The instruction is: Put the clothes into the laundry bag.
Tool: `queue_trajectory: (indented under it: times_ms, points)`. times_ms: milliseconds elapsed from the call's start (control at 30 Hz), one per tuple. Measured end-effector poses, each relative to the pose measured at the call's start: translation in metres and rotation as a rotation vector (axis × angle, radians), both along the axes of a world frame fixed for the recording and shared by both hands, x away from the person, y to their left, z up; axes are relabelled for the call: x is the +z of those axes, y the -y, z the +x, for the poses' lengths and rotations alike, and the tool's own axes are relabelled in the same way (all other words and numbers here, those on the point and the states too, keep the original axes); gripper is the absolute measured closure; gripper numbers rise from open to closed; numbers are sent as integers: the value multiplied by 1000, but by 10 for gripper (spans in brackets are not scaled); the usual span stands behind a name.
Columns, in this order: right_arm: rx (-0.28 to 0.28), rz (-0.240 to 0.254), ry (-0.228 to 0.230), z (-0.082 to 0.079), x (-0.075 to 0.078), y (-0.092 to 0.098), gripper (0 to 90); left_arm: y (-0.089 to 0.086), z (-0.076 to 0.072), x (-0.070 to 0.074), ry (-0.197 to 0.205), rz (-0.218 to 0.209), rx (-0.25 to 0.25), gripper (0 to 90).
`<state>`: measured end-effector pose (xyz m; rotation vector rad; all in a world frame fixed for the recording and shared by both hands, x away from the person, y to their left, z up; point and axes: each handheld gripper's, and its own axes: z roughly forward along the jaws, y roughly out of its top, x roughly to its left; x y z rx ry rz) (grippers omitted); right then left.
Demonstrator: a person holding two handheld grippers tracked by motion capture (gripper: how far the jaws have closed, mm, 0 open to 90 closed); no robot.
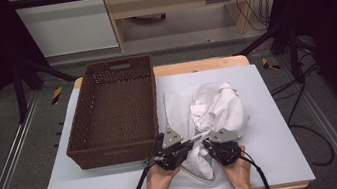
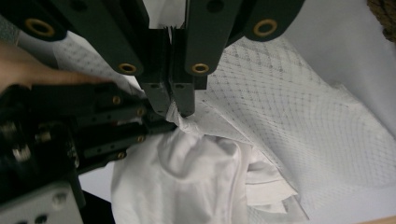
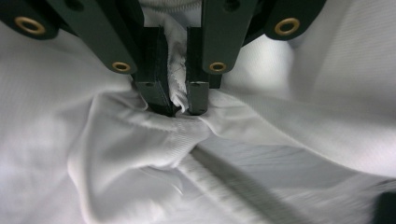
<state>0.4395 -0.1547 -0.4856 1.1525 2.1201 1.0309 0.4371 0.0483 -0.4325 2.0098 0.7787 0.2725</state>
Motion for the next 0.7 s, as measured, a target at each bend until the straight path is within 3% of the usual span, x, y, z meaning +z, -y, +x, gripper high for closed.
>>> queue_trajectory:
  times_ms: [67,167,267,333,400,500,567,667,700]
  points:
    - [14,27,-13,0,1,3,800,1,0,-2,-2,9,-3,879]
    - [87,80,-49,-2,6,8,724,-1,1,-3,4,11,3,878]
    - [115,112,-16,-9,19,17,652,-4,3,-2,4,9,12,878]
    - [100,122,52,-13,31,26,573,-5,4,-1,2,10,15,878]
    - [47,135,100,-12,40,36,451,-6,6,-1,2,10,18,877]
    - [37,134,78,-2,38,37,392,-5,7,-1,1,13,16,877]
    - [56,103,45,9,28,28,472,-5,8,-1,-3,15,15,877]
    - [40,26,-4,19,16,19,836,-4,8,-2,-7,20,19,877]
    - [40,23,-13,19,16,19,869,-5,9,-2,-10,16,21,878]
